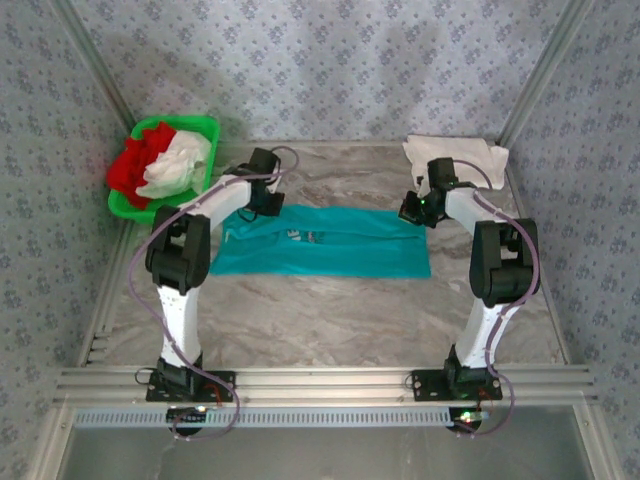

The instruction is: Fold and stack the t-shirts

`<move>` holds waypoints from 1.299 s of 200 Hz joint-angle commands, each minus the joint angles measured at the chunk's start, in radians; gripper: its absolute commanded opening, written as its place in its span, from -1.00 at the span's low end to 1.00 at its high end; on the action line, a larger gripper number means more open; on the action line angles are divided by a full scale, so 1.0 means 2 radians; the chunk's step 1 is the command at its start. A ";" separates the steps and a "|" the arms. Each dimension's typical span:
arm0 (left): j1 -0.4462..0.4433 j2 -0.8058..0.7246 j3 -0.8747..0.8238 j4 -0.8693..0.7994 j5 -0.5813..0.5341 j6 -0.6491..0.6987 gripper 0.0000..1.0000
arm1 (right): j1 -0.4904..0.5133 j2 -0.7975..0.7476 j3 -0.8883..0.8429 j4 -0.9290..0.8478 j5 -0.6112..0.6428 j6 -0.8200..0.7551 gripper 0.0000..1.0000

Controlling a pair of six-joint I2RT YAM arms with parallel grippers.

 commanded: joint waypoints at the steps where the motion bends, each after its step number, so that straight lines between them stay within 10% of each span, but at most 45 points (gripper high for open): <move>1: -0.009 -0.067 -0.030 0.009 -0.037 -0.043 -1.00 | -0.003 -0.003 0.009 -0.016 0.005 -0.008 -0.91; 100: -0.077 -0.154 -0.190 0.057 -0.161 -0.160 -1.00 | -0.005 0.010 0.010 -0.012 0.001 -0.011 -0.85; 139: -0.120 -0.206 -0.263 0.078 -0.211 -0.214 -0.37 | -0.009 0.017 0.013 -0.012 -0.001 -0.012 -0.84; 179: -0.119 -0.266 -0.267 0.072 -0.234 -0.172 -0.34 | -0.010 0.020 0.021 -0.014 -0.002 -0.012 -0.82; 223: -0.053 -0.278 -0.255 0.128 -0.110 -0.086 -0.11 | -0.010 0.018 0.021 -0.008 -0.001 -0.009 -0.80; 260: -0.011 -0.143 -0.116 0.062 -0.047 -0.041 -0.80 | -0.008 0.019 0.025 -0.011 -0.004 -0.006 -0.79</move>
